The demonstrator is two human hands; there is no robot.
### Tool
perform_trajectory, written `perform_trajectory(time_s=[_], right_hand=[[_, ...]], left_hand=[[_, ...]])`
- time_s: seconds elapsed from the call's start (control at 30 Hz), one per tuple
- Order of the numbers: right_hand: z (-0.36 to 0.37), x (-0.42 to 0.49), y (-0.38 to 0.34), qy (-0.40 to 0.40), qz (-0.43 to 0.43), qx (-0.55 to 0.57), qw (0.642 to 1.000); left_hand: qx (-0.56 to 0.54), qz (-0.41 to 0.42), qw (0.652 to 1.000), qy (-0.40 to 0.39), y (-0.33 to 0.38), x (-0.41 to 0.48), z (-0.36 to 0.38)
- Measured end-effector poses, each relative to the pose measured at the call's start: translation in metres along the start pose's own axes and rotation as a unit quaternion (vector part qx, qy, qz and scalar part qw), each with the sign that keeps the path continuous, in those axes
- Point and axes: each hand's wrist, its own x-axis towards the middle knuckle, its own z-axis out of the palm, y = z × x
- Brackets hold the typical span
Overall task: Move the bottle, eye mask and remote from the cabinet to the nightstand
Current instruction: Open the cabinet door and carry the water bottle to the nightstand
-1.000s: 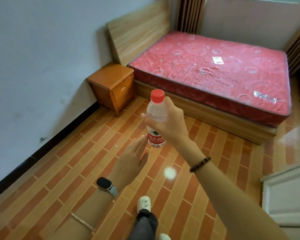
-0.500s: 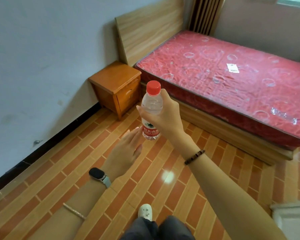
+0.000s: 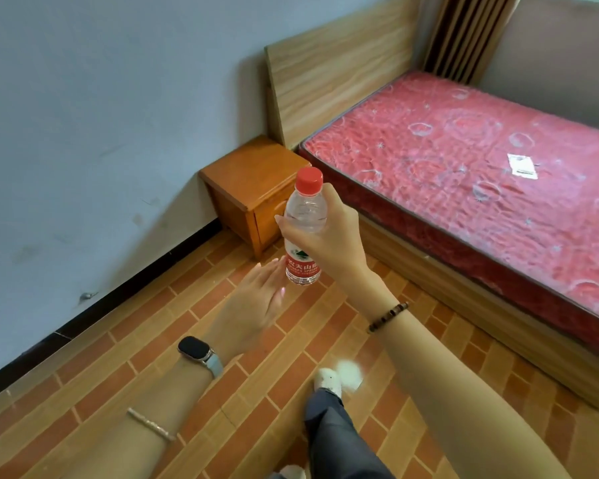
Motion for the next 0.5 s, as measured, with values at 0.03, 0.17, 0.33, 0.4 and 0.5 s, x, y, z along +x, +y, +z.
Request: perform_trajectory(time_s=[0.03,0.17,0.33,0.4,0.5], right_hand=[[0.000,0.015,0.008,-0.007,-0.003,0.001,1.000],[0.000,0.083,0.036,-0.041,-0.021,0.010,0.999],[0.006,0.158,0.060,-0.071,-0.035,0.026,0.997],[0.011,0.182,0.068,-0.080,-0.045,0.030,0.995],[0.022,0.212,0.083,-0.095,-0.050,0.031,0.994]], left_hand=[[0.002,-0.001,1.000,-0.001,-0.007,0.016,0.002],[-0.001,-0.019,1.000,0.016,-0.025,0.078,0.007],[0.011,-0.046,0.997,0.055,-0.045,0.147,0.004],[0.014,-0.054,0.997,0.062,-0.055,0.168,0.004],[0.018,-0.062,0.996,0.067,-0.070,0.195,0.005]])
